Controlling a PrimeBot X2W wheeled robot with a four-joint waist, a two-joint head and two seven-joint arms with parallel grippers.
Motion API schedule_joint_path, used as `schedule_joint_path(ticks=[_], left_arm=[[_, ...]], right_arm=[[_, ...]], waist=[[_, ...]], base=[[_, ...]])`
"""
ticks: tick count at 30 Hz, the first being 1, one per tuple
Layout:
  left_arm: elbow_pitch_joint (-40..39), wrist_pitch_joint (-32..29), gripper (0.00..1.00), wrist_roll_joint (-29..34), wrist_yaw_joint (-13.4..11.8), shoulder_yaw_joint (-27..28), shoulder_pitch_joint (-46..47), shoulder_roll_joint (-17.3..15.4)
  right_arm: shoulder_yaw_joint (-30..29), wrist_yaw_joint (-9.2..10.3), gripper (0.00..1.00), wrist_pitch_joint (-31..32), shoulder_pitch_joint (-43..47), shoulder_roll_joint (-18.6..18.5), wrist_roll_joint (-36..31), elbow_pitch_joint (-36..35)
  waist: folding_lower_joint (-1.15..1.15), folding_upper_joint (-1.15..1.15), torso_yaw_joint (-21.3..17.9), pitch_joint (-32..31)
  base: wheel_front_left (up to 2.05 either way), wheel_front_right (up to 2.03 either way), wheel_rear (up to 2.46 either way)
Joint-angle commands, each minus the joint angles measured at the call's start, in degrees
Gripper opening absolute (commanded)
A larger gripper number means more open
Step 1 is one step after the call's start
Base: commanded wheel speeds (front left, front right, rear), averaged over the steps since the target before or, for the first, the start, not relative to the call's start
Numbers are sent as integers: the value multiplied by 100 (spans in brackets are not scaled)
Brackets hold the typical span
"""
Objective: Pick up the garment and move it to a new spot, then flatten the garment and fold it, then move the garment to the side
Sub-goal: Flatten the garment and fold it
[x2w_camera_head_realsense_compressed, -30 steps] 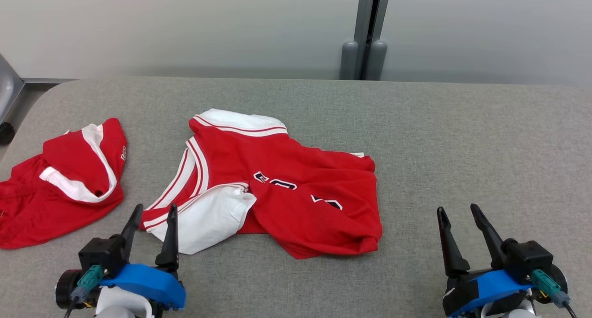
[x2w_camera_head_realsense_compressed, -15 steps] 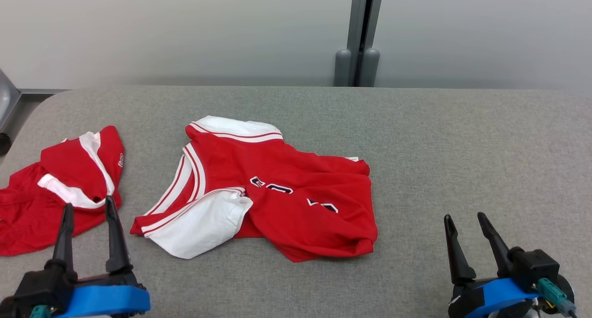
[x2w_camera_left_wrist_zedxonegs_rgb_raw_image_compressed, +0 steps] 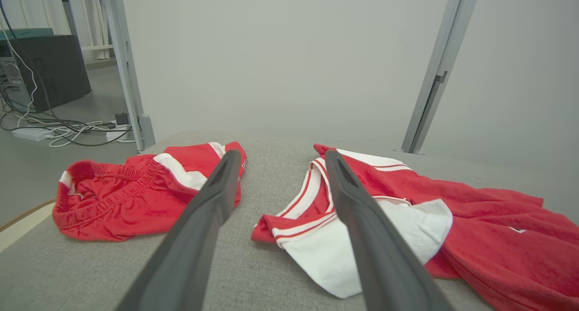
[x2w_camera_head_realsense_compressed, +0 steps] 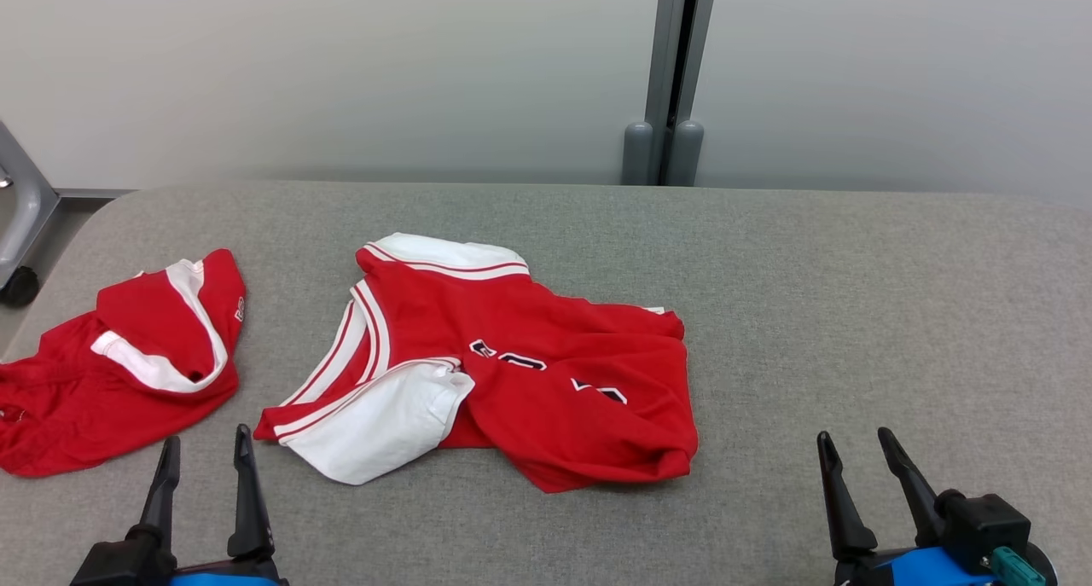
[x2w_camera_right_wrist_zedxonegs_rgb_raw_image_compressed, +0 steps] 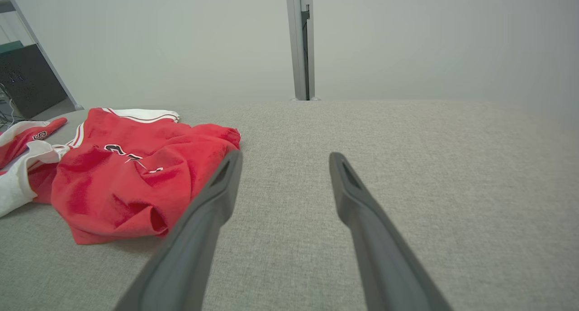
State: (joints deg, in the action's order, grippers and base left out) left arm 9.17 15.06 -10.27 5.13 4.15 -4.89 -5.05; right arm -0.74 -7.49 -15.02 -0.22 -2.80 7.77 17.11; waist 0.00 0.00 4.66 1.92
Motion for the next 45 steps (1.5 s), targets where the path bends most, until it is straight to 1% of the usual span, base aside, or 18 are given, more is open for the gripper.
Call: schedule_joint_path(ticks=[1, 7, 19, 22, 26, 29, 32, 33, 37, 40, 45], left_arm=[[42, 15, 100, 32, 41, 71, -29, 6], [127, 16, 100, 148, 151, 216, 25, 75], [180, 16, 100, 290, 209, 346, 114, 148], [226, 16, 100, 357, 229, 278, 192, 125], [363, 16, 100, 487, 244, -116, 432, 48], [524, 16, 100, 553, 246, -729, 709, -25], [890, 15, 100, 607, 235, -1284, 1007, -159], [984, 16, 100, 637, 235, -1448, 1137, -155], [1564, 15, 100, 687, 235, -1935, 1484, -200], [2016, 16, 100, 674, 236, -2120, 1668, -224], [2503, 16, 100, 738, 173, -2144, 1895, -281]], right_arm=[[7, -1, 100, -23, 103, -18, 23, -38], [1, -1, 100, -23, 150, -18, -5, -56], [10, -1, 100, -23, 80, -18, -34, -27], [9, -1, 100, -23, 33, -18, -27, -25], [2, -1, 100, -23, -38, -18, -20, -28], [41, -1, 100, -23, -100, -18, -9, -20], [83, -1, 100, -23, -167, -18, 12, 2], [95, -1, 100, -23, -205, -17, 23, 3], [119, -1, 100, -23, -257, -18, 57, -12], [105, -2, 100, -23, -330, -18, 89, -14], [103, -1, 100, -23, -361, -18, 123, -26]], waist=[[0, 0, 0, -18], [0, 0, -7, -33], [0, 0, -70, 36], [0, 0, -102, 80], [0, 0, -123, 153], [0, 0, -158, 230], [0, 0, -223, 303], [0, 0, -251, 329], [0, 0, -380, 427], [0, 0, -482, 502], [0, 0, -600, 622]], base=[[0, 0, 0], [0, 0, 0], [0, 0, 0], [0, 0, 0], [0, 0, 0], [0, 0, 0], [0, 0, 0], [0, 0, 0], [0, 0, 0], [0, 0, 0], [0, 0, 0]])
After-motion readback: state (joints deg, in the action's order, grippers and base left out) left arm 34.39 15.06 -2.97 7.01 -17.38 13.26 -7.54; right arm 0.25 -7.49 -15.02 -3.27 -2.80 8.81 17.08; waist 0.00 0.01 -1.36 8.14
